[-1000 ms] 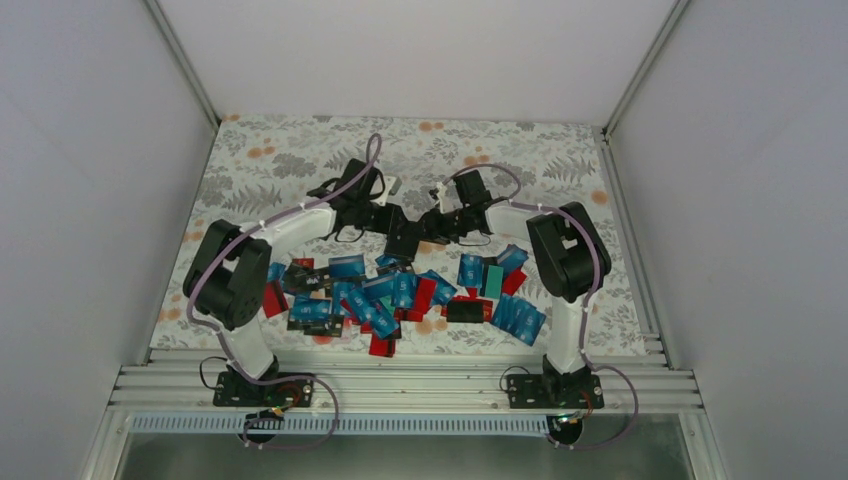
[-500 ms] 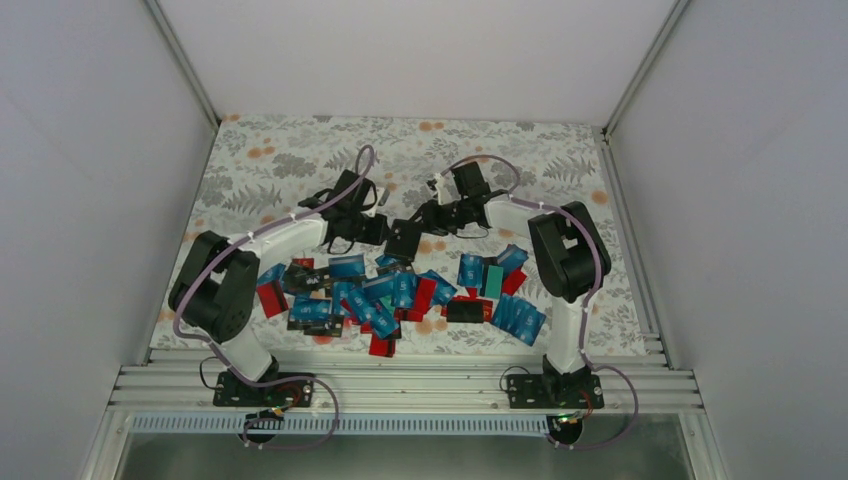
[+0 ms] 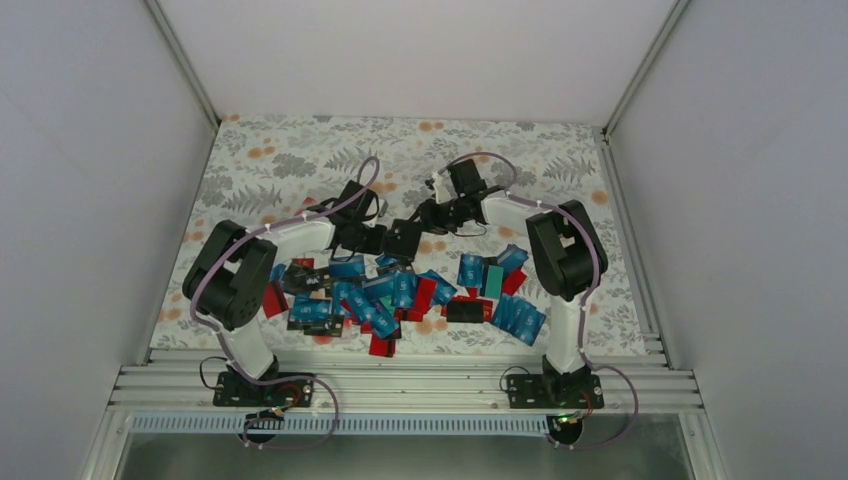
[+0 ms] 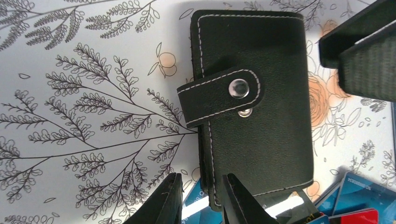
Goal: Put the credit cards into the card holder
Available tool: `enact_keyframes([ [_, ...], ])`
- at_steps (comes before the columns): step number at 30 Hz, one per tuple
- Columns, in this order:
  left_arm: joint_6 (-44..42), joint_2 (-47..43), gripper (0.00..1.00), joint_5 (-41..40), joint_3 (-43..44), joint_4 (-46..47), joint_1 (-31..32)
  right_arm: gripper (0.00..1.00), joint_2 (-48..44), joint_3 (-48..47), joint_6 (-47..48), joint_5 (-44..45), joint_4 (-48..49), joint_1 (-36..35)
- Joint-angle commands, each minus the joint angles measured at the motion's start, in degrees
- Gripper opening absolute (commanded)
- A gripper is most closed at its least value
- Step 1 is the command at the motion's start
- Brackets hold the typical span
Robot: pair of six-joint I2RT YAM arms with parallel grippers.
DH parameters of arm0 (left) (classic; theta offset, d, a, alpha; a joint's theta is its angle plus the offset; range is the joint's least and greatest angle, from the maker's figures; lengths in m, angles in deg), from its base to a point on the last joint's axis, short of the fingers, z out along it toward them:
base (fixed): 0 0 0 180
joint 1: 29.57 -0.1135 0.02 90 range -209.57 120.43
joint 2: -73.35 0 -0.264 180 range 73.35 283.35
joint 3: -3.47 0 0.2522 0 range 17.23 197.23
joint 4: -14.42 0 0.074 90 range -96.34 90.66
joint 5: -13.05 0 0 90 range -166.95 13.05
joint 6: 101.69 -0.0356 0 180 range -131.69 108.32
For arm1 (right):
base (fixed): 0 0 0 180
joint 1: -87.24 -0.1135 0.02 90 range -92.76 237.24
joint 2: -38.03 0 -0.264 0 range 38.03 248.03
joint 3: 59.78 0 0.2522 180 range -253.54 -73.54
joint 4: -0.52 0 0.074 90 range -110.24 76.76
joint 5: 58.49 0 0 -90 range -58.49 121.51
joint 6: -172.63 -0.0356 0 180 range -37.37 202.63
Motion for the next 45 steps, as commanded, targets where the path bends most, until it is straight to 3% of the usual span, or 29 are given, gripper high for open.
enact_keyframes([
  [1,1.23,1.51,0.22,1.39,-0.86,2.86,0.27,0.32,0.75,-2.17,1.18,0.79,-1.57,-0.72],
  [13,3.49,2.03,0.22,4.81,-2.05,5.81,1.46,0.31,0.23,-2.93,1.83,1.95,-3.00,-0.81],
  [19,2.28,-6.36,0.23,-4.17,-0.87,2.06,1.46,0.31,-4.11,-2.67,2.39,3.15,-3.94,-0.81],
  [23,0.34,-15.50,0.34,-11.82,-0.09,-0.44,1.49,0.33,-8.97,-2.74,2.99,4.45,-4.22,-0.78],
  [31,-2.72,-27.63,0.99,-23.20,4.04,-2.25,1.46,0.37,-16.76,-3.60,3.86,8.31,-4.57,-0.80],
  [35,-3.15,-28.82,1.00,-28.75,6.97,-2.83,1.33,0.38,-19.30,-2.73,3.96,10.25,-3.98,-0.78],
  [38,-4.16,-26.49,1.00,-31.54,6.14,3.00,1.17,0.38,-19.19,-1.90,3.86,10.79,-3.08,-0.76],
  [39,-3.92,-25.05,1.00,-30.87,6.58,3.70,0.80,0.37,-18.71,-1.74,3.45,10.81,-2.79,-0.75],
  [43,-2.07,-16.57,1.00,-13.58,11.14,1.80,-4.64,0.37,-16.11,-0.85,2.31,9.88,-2.71,-0.80],
  [45,-1.72,-15.57,0.98,-7.45,8.52,4.26,-6.32,0.37,-14.60,-0.27,1.72,9.45,-2.84,-0.89],
])
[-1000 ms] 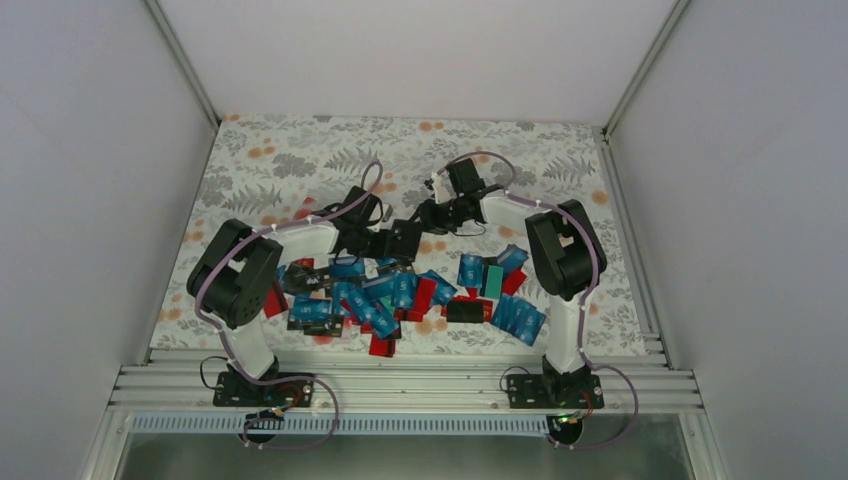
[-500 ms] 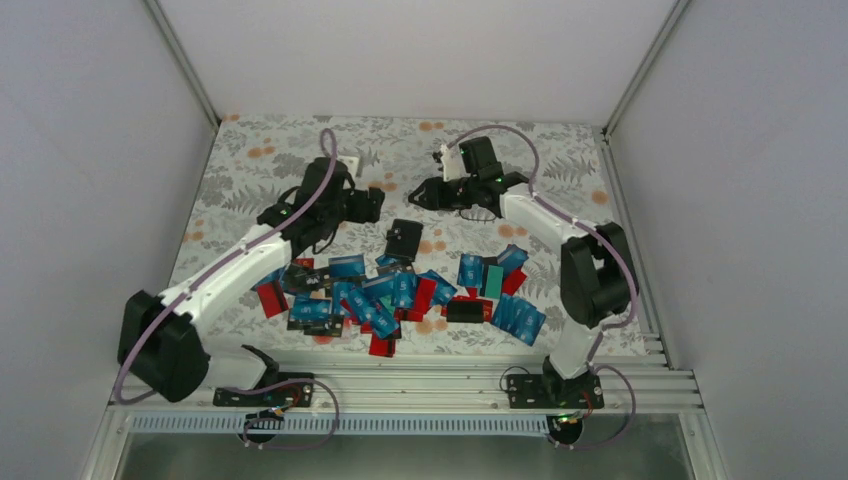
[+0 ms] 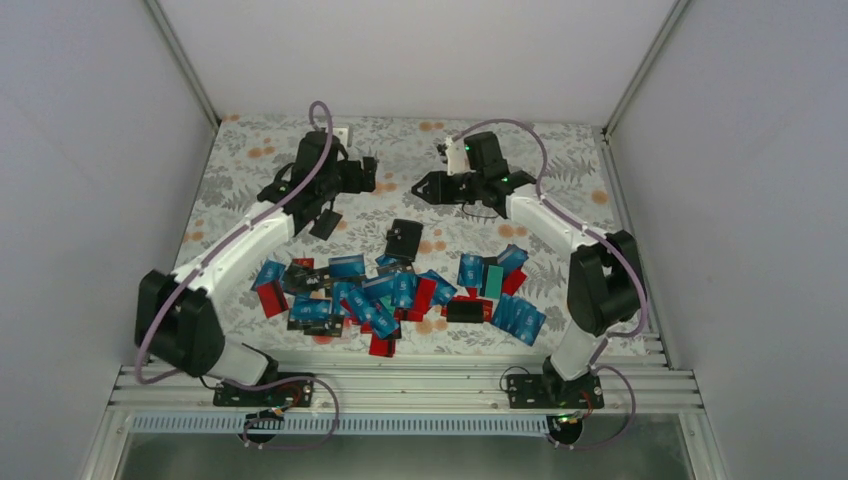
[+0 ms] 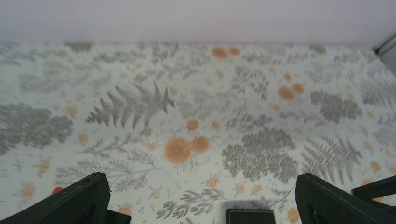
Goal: Put the credit cards into the card holder
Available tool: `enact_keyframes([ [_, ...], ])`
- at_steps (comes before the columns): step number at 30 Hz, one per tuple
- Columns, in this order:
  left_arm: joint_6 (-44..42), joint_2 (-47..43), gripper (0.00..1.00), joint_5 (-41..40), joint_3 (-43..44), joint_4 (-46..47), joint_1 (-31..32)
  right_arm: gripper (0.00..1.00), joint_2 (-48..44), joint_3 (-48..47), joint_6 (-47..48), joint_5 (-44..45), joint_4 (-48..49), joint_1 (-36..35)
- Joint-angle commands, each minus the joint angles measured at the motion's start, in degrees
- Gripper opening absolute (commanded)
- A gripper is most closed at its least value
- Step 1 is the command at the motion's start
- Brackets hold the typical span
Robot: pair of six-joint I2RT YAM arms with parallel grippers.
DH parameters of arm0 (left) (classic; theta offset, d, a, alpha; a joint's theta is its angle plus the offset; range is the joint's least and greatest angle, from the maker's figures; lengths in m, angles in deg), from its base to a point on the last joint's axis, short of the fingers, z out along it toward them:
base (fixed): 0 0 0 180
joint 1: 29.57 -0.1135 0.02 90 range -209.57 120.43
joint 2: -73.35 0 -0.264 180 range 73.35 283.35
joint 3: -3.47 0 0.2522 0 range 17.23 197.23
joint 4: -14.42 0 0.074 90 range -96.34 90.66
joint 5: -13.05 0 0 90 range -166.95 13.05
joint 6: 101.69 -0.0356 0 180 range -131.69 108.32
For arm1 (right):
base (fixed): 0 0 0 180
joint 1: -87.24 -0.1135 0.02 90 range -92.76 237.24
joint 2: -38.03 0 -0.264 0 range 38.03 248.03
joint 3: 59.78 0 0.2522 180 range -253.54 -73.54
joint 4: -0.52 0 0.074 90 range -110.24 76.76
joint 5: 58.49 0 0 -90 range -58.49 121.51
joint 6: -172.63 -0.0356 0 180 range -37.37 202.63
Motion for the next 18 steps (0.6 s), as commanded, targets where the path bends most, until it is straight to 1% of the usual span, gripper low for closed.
enact_keyframes([
  [1,0.68,3.44,0.97,14.87,-2.93,3.62,-3.69,0.37,3.59,1.75,-1.16,0.08,0.46,-0.57],
  [4,0.16,3.09,0.94,18.99,-7.03,4.90,-3.78,0.37,6.04,2.15,-1.90,-0.75,0.39,-0.97],
  [7,-0.71,3.78,0.84,23.53,-10.98,4.56,-3.76,0.37,8.49,1.97,-2.42,-1.24,0.56,-2.13],
  [11,-0.92,5.83,0.72,26.13,-14.94,4.68,-3.39,0.36,13.36,0.23,-2.78,-2.39,0.26,-3.50],
  [14,-1.15,8.17,0.64,27.15,-15.97,5.17,-2.77,0.34,16.34,-0.99,-3.59,-3.50,0.37,-4.02],
  [18,-1.17,11.58,0.55,27.74,-14.62,4.60,-1.91,0.33,18.99,-3.13,-3.69,-3.07,-0.73,-4.59],
])
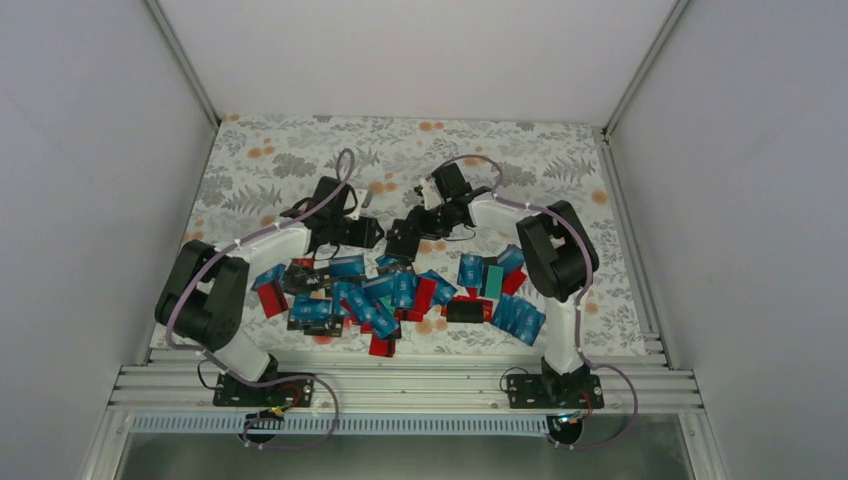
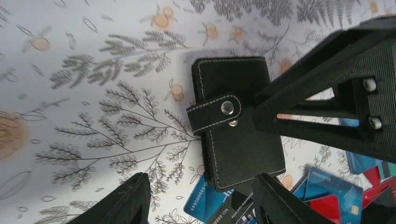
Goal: Put the credit cards into the card holder
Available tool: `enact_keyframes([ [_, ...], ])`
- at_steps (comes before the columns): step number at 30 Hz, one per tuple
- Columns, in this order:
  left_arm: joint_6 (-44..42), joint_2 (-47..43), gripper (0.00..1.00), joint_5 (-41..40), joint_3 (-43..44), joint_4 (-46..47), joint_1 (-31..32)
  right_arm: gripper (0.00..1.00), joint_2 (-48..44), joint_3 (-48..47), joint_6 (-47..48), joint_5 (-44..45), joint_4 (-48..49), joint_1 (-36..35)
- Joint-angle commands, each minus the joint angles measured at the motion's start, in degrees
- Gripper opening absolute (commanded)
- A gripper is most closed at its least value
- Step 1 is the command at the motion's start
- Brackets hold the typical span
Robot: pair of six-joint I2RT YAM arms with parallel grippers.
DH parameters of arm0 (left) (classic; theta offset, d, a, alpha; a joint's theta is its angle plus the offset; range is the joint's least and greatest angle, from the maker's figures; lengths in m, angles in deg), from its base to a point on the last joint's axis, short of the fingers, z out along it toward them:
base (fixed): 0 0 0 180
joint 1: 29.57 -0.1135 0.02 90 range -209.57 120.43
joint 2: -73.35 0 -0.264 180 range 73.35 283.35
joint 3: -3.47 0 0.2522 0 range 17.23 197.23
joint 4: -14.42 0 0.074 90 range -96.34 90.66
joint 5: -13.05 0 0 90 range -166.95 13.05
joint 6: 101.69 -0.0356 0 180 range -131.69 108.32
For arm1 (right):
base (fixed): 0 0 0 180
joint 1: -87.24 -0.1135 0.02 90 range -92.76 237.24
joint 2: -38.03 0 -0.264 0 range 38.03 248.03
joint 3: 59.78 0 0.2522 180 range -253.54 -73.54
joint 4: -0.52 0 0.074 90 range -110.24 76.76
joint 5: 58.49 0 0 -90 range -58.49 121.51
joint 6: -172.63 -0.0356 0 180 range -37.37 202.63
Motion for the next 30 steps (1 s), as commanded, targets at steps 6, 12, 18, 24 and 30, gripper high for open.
enact_keyframes([
  [6,-0.38,6.61,0.47,3.38,2.26,1.58,1.42,0.30,3.43,-4.39,-0.72,-0.96,-0.46,-1.06],
  [12,-0.15,8.54,0.42,3.53,2.85,2.02,2.13,0.26,4.35,-5.65,-0.81,-1.31,-0.37,-1.03],
  [18,0.16,10.07,0.36,3.62,3.11,2.46,2.38,0.20,5.44,-6.95,-0.68,-1.45,-0.73,-1.07],
  [24,0.25,10.97,0.31,3.39,3.47,2.60,2.42,0.12,6.06,-7.31,-0.40,-1.33,-1.09,-1.15],
  [30,0.43,11.61,0.26,3.53,3.69,2.63,2.52,0.07,6.26,-7.58,-0.20,-1.16,-1.34,-1.13],
])
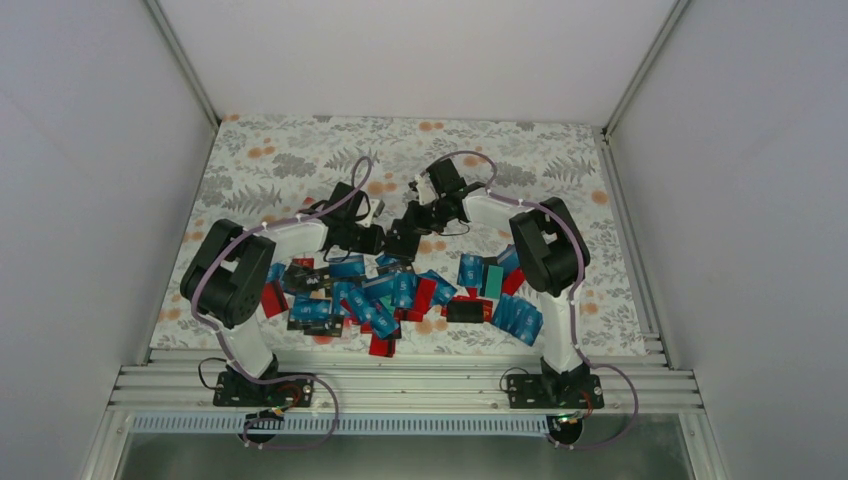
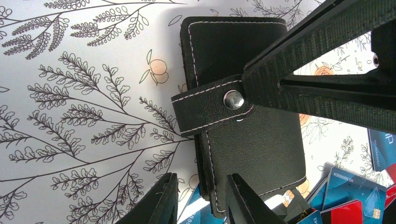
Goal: Put the credit cards into the card holder
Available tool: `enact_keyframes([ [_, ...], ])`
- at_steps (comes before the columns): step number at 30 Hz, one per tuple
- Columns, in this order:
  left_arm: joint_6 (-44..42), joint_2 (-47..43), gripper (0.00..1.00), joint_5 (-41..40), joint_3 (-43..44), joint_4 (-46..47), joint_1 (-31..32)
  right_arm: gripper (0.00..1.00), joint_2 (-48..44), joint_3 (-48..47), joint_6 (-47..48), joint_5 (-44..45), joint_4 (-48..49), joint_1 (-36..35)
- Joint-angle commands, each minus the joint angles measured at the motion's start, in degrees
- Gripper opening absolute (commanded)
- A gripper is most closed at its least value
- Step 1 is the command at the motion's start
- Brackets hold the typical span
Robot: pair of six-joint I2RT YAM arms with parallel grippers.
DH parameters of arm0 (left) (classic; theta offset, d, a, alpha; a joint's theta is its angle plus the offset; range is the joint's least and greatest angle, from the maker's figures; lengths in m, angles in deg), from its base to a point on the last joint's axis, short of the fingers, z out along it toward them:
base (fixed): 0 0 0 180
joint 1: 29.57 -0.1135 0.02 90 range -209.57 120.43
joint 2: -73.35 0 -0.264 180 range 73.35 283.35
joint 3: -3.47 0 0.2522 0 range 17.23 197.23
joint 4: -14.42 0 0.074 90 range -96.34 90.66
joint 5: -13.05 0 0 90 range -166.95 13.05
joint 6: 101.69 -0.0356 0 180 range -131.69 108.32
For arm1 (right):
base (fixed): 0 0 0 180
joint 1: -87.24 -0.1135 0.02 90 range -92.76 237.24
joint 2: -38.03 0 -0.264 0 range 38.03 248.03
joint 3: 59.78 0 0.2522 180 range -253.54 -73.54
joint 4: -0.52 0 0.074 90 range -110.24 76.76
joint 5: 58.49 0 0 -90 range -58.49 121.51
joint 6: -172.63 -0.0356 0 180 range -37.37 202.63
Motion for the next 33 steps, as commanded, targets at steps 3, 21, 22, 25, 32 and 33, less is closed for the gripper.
enact_keyframes([
  [3,-0.12,0.98,0.26,0.43,1.25,1.09,0.22,0.05,1.26,-2.04,0.59,-0.19,-0.75,-0.64],
  [21,1.11,2.97,0.20,-2.31,1.95,1.01,0.56,0.04,-1.62,-1.02,-2.97,3.07,-5.23,-1.98],
  [22,1.11,2.97,0.20,-2.63,1.94,0.85,0.52,0.04,-1.77,-0.91,-2.97,3.20,-5.30,-1.97],
  [25,1.19,3.06,0.20,-3.15,1.92,0.65,0.62,0.04,-2.03,-0.89,-2.97,3.47,-5.47,-2.02],
  [32,1.36,3.12,0.19,-3.31,2.02,0.48,0.57,0.04,-3.20,-0.73,-2.97,3.90,-6.02,-1.96],
  [33,1.35,3.16,0.19,-3.37,2.08,0.43,0.66,0.04,-3.36,-0.61,-2.97,3.92,-6.12,-1.95],
])
